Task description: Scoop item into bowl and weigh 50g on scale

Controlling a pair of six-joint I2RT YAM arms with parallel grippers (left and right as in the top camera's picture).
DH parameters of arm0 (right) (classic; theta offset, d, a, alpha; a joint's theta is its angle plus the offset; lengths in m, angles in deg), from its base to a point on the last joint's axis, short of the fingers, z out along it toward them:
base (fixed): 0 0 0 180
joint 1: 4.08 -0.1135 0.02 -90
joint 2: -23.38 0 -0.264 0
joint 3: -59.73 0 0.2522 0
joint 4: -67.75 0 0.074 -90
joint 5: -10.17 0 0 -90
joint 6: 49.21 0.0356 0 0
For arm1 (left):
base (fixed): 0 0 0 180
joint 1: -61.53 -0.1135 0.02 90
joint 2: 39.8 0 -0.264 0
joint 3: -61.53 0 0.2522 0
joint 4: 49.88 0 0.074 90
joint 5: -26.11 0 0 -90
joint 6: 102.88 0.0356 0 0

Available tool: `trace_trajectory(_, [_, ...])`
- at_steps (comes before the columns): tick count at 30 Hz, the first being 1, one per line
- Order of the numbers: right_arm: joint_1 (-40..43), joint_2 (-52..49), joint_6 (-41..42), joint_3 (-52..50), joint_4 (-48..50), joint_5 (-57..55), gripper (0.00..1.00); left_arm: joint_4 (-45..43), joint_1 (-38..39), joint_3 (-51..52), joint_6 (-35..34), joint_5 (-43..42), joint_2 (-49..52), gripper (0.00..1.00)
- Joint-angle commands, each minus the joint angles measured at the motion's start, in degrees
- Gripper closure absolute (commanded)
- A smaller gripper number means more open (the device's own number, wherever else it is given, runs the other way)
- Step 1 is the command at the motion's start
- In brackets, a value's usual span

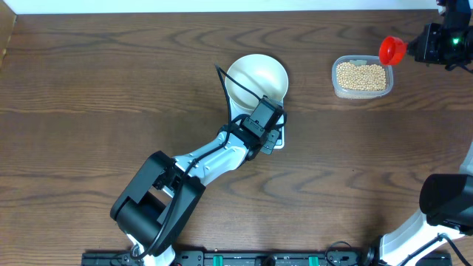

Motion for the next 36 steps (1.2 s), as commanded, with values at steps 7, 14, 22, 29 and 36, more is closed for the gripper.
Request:
trace_trajectory(7, [-0.22, -0.42, -0.90, 0.20, -0.04, 0.94, 0.99, 2.32, -0.31, 0.92, -0.13, -0.11, 2.05, 0.93])
trace_trajectory(14, [-0.22, -0.42, -0.87, 0.20, -0.07, 0.94, 0.99, 4.11, -0.31, 0.94, -1.62, 1.95, 2.23, 0.93])
trace_trajectory(22, [-0.24, -0.42, -0.87, 0.20, -0.07, 0.94, 0.99, 4.20, -0.31, 0.94, -1.64, 3.32, 2.23, 0.93])
trace_trajectory(29, [-0.24, -0.42, -0.87, 0.20, -0.09, 0.94, 0.99, 3.19, -0.31, 0.85, -1.55, 3.32, 2.08, 0.93])
trace_trajectory(36, [-0.24, -0.42, -0.87, 0.20, -0.17, 0.96, 0.99, 3.21, -0.33, 0.48, -0.96, 3.37, -0.22, 0.93])
